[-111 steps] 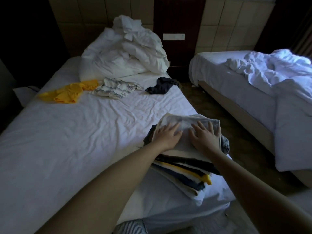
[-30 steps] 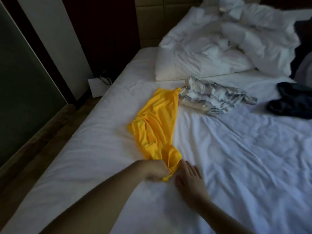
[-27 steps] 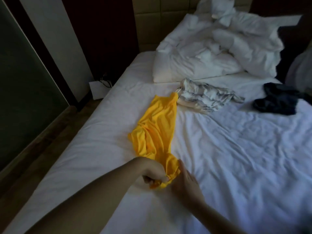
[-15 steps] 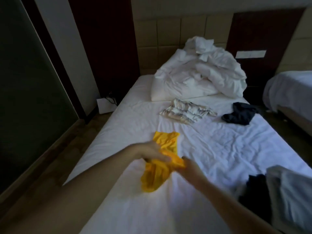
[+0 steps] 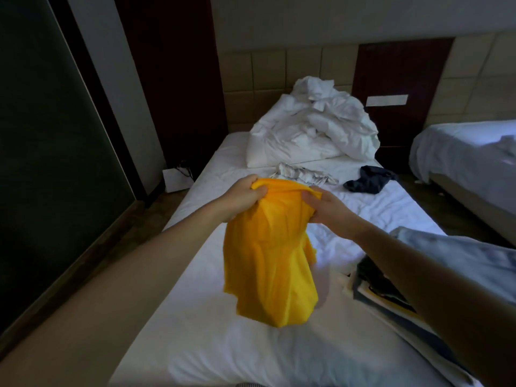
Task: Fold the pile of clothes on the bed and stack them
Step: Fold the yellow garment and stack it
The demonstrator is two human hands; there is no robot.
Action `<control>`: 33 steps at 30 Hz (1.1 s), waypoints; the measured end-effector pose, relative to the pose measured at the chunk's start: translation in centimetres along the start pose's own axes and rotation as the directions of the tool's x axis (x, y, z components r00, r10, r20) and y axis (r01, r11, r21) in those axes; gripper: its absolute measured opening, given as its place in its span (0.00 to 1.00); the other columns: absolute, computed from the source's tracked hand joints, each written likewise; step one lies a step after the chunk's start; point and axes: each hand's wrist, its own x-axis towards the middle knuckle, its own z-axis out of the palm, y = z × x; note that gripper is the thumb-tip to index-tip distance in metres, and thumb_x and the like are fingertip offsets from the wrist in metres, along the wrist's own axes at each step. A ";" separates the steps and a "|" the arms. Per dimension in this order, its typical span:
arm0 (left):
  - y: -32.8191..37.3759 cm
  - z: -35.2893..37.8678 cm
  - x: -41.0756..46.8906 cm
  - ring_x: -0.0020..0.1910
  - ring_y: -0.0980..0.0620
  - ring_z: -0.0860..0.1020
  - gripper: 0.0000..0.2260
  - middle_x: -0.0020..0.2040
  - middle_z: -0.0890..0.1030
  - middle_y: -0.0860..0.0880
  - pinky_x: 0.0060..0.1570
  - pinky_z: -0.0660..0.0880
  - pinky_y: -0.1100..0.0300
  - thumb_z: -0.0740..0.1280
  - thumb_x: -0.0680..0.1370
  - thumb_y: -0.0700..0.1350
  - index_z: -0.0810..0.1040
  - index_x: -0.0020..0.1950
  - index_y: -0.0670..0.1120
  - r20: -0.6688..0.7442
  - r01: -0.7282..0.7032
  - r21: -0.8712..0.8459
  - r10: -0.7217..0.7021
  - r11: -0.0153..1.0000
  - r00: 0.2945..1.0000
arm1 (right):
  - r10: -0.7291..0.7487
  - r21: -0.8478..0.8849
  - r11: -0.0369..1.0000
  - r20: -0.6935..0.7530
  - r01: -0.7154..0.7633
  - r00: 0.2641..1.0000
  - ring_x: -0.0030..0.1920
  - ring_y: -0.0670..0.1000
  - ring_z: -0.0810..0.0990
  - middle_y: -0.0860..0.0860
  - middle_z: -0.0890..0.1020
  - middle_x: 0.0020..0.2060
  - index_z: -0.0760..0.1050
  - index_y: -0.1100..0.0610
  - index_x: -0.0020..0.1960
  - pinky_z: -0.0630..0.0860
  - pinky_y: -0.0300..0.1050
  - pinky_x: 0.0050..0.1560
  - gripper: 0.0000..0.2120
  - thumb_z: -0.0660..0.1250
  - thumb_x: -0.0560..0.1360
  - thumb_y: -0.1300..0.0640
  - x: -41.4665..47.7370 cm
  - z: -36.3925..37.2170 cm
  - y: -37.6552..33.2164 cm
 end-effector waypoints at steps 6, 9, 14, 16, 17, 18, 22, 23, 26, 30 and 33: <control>2.4 -1.6 -1.4 0.50 0.53 0.71 0.17 0.54 0.73 0.48 0.47 0.69 0.61 0.55 0.83 0.51 0.71 0.67 0.44 -0.063 -0.039 0.017 0.040 0.999 0.997 | 0.023 -0.232 0.971 -0.147 -0.057 0.989 0.46 0.53 0.76 0.55 0.74 0.50 0.67 0.58 0.68 0.78 0.51 0.45 0.18 0.54 0.82 0.52 0.0 1.4 -3.0; 2.2 -2.1 -1.2 0.53 0.51 0.71 0.17 0.59 0.72 0.46 0.53 0.70 0.56 0.57 0.82 0.52 0.67 0.68 0.45 -0.015 0.042 -0.023 -0.042 0.999 0.999 | 0.040 -0.192 0.978 -0.235 -0.086 0.971 0.42 0.50 0.74 0.51 0.73 0.44 0.66 0.59 0.70 0.76 0.44 0.38 0.20 0.54 0.81 0.51 0.6 1.1 -2.6; 0.6 0.9 -1.9 0.42 0.59 0.73 0.11 0.50 0.71 0.46 0.36 0.69 0.65 0.66 0.78 0.50 0.68 0.53 0.46 -0.093 0.036 -0.026 -0.038 0.999 0.995 | 0.211 0.268 0.955 -0.316 -0.127 0.925 0.34 0.52 0.72 0.55 0.71 0.33 0.70 0.56 0.40 0.74 0.46 0.35 0.13 0.56 0.81 0.54 1.0 1.8 -2.8; 0.3 3.0 -2.4 0.43 0.61 0.74 0.12 0.50 0.75 0.47 0.39 0.69 0.68 0.66 0.78 0.53 0.72 0.54 0.45 0.164 0.066 0.014 -0.067 0.998 0.984 | 0.225 0.255 0.955 -0.287 -0.152 0.931 0.40 0.55 0.75 0.59 0.72 0.37 0.71 0.60 0.41 0.76 0.53 0.43 0.13 0.58 0.80 0.53 1.3 2.2 -2.9; 0.3 3.7 -2.4 0.49 0.57 0.75 0.17 0.53 0.76 0.47 0.44 0.70 0.65 0.67 0.77 0.55 0.71 0.58 0.45 0.251 0.086 0.000 -0.083 0.996 0.965 | 0.223 0.212 0.963 -0.270 -0.169 0.937 0.42 0.57 0.75 0.61 0.72 0.38 0.72 0.65 0.44 0.75 0.56 0.46 0.16 0.60 0.80 0.52 1.3 2.3 -2.9; 0.5 4.1 -2.3 0.53 0.52 0.75 0.21 0.56 0.76 0.47 0.50 0.72 0.61 0.68 0.74 0.57 0.71 0.60 0.46 0.289 0.112 -0.056 -0.091 0.992 0.953 | 0.231 0.180 0.965 -0.251 -0.189 0.940 0.44 0.59 0.75 0.64 0.71 0.40 0.72 0.69 0.48 0.74 0.57 0.47 0.19 0.60 0.79 0.51 1.2 2.3 -3.1; 0.5 4.3 -1.4 0.62 0.50 0.75 0.25 0.61 0.77 0.49 0.66 0.68 0.51 0.66 0.74 0.62 0.70 0.64 0.48 0.381 0.175 -0.306 -0.048 0.936 0.923 | 0.235 0.303 0.936 -0.159 -0.180 0.959 0.58 0.65 0.77 0.69 0.75 0.58 0.71 0.66 0.61 0.74 0.59 0.57 0.19 0.57 0.81 0.51 0.0 1.6 -3.7; 0.1 4.4 -1.1 0.64 0.50 0.73 0.27 0.63 0.75 0.49 0.67 0.66 0.51 0.63 0.74 0.64 0.68 0.66 0.50 0.397 0.176 -0.334 -0.031 0.926 0.917 | 0.227 0.386 0.909 -0.145 -0.156 0.963 0.53 0.60 0.79 0.65 0.77 0.55 0.71 0.63 0.61 0.78 0.53 0.51 0.17 0.54 0.81 0.52 -0.2 1.1 -3.9; -2.1 4.8 -1.0 0.70 0.51 0.63 0.46 0.71 0.64 0.53 0.69 0.60 0.50 0.68 0.60 0.72 0.57 0.72 0.56 0.419 0.136 -0.275 -0.009 0.952 0.908 | 0.215 0.597 0.794 -0.100 -0.114 0.972 0.40 0.51 0.82 0.56 0.80 0.45 0.73 0.59 0.55 0.81 0.44 0.36 0.16 0.52 0.82 0.51 -0.4 -0.8 -4.2; -4.3 5.4 -0.8 0.61 0.51 0.75 0.31 0.61 0.77 0.50 0.71 0.63 0.47 0.72 0.72 0.52 0.63 0.72 0.51 0.578 0.216 -0.163 -0.084 0.963 0.812 | 0.208 0.638 0.768 -0.165 -0.057 0.964 0.46 0.54 0.79 0.57 0.79 0.46 0.70 0.61 0.62 0.81 0.45 0.35 0.19 0.54 0.81 0.48 -0.2 -2.4 -5.2; -3.9 5.7 -0.8 0.52 0.53 0.77 0.06 0.51 0.79 0.49 0.70 0.65 0.46 0.61 0.81 0.42 0.75 0.56 0.46 0.562 0.137 -0.122 -0.045 0.983 0.826 | 0.207 0.657 0.753 -0.183 -0.037 0.961 0.49 0.55 0.78 0.57 0.79 0.50 0.69 0.60 0.64 0.81 0.48 0.41 0.20 0.54 0.81 0.47 0.2 -3.1 -5.0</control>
